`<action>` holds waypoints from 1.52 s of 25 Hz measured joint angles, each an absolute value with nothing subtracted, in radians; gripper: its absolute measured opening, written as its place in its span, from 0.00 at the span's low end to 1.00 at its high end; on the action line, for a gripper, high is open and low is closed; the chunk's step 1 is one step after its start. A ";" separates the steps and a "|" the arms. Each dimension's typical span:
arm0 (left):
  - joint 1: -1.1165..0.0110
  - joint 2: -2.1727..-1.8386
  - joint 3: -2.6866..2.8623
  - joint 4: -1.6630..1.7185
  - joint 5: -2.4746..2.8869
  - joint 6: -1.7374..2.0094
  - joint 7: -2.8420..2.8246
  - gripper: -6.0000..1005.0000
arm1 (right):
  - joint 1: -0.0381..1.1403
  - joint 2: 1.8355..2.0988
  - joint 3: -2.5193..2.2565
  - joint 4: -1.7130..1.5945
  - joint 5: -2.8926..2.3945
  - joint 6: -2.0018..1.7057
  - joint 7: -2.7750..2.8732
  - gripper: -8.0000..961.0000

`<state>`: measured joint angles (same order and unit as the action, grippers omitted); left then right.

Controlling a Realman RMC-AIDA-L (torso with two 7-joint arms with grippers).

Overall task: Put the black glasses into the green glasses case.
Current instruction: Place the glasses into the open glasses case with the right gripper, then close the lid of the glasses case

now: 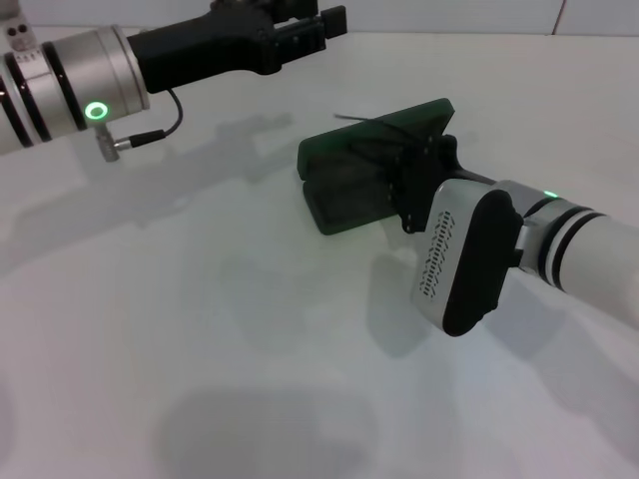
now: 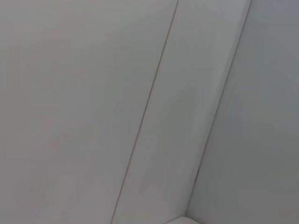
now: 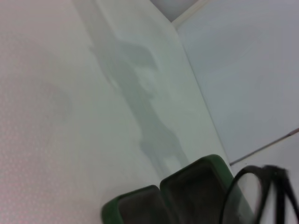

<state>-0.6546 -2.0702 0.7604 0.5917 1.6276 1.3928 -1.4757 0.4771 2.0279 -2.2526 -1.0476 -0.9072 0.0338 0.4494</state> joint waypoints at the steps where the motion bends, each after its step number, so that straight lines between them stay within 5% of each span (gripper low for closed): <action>1: -0.655 -2.072 0.761 0.592 1.628 1.393 -1.476 0.55 | 0.475 2.028 -2.254 -1.049 -0.904 0.033 0.450 0.22; 9: -0.653 -2.077 0.761 0.589 1.638 1.393 -1.475 0.55 | 0.449 2.028 -2.251 -1.061 -0.902 0.010 0.451 0.29; 15: -0.646 -2.077 0.761 0.589 1.643 1.382 -1.480 0.55 | 0.393 2.022 -2.208 -1.085 -0.902 -0.119 0.451 0.47; 28: -0.668 -2.080 0.774 0.589 1.713 1.258 -1.508 0.55 | 0.354 2.010 -1.975 -0.987 -0.791 -0.491 0.574 0.46; 30: -0.681 -2.080 0.775 0.589 1.766 1.186 -1.541 0.55 | 0.351 1.992 -1.942 -0.951 -0.799 -0.606 0.642 0.46; 35: -0.761 -2.080 0.776 0.589 1.980 1.036 -1.667 0.55 | 0.386 1.895 -1.839 -0.805 -0.892 -1.010 0.922 0.46; 38: -0.802 -2.089 0.794 0.579 2.036 0.989 -1.681 0.55 | 0.425 1.883 -1.693 -0.654 -0.974 -1.266 1.011 0.46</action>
<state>-0.8017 -2.0885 0.7945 0.5786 2.0362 0.9888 -1.6811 0.4252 1.8831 -1.6932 -0.6542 -0.9736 -1.2661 1.0115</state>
